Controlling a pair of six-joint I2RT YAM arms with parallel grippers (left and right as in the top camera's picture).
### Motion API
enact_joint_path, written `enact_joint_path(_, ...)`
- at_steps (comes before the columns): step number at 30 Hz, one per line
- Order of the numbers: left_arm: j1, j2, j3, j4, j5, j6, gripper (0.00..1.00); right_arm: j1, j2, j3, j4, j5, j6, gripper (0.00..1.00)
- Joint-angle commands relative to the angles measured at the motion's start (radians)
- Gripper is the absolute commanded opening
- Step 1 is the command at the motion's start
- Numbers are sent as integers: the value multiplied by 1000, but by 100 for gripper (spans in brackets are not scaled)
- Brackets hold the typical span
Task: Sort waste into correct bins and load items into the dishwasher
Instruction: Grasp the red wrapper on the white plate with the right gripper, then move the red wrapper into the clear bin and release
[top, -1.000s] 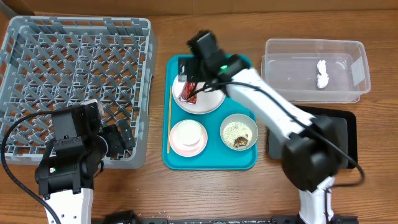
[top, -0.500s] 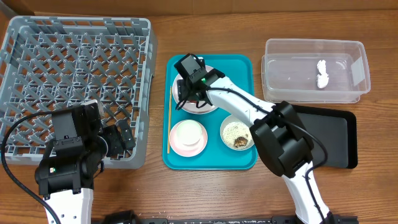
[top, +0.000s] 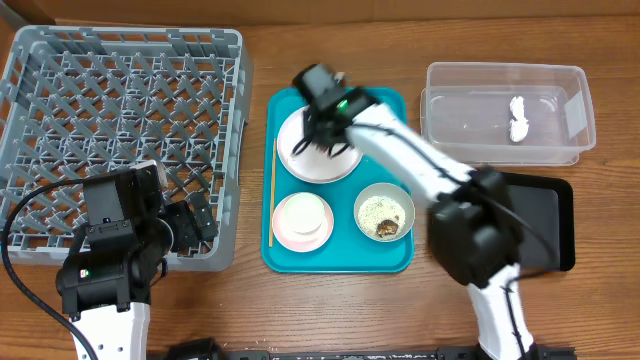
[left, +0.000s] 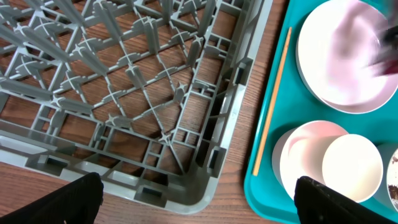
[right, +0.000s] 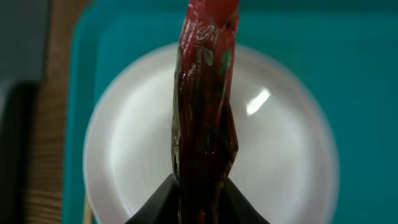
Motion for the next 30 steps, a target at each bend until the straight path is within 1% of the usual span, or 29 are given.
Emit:
enact_joint_path(1, 9, 0, 28, 5, 8, -6, 100, -98, -181, 87, -51, 41, 4, 22)
enact_joint_path(4, 9, 0, 28, 8, 8, -6, 100, -199, -249, 88, -126, 40, 5, 22)
enact_joint_path(7, 9, 0, 28, 8, 8, -6, 100, -305, -271, 88, -222, 40, 6, 23)
enact_joint_path(9, 9, 0, 28, 9, 8, -6, 100, -374, -267, 80, -284, 40, 25, 32)
enact_joint_path(10, 9, 0, 28, 9, 8, -6, 100, -403, -264, 68, -299, 34, 27, 34)
enact_joint_path(13, 9, 0, 28, 8, 8, -6, 100, -483, -262, 10, -290, -13, 26, 37)
enact_joint_path(16, 9, 0, 28, 8, 8, -6, 100, -534, -262, -51, -240, -86, 23, 39)
enact_joint_path(17, 9, 0, 28, 8, 8, -7, 100, -546, -262, -61, -233, -99, 23, 42)
enact_joint_path(18, 9, 0, 28, 8, 8, -6, 100, -557, -262, -68, -228, -104, 23, 50)
enact_joint_path(20, 9, 0, 28, 8, 8, -6, 100, -574, -266, -63, -230, -103, 13, 70)
enact_joint_path(22, 9, 0, 28, 8, 8, -6, 100, -589, -284, -48, -243, -103, -9, 88)
enact_joint_path(24, 9, 0, 28, 8, 8, -6, 100, -600, -313, -29, -258, -104, -12, 100)
enact_joint_path(25, 9, 0, 28, 8, 8, -6, 100, -601, -330, -20, -267, -105, -17, 100)
enact_joint_path(30, 9, 0, 28, 8, 8, -6, 100, -599, -449, 8, -364, -220, -165, 100)
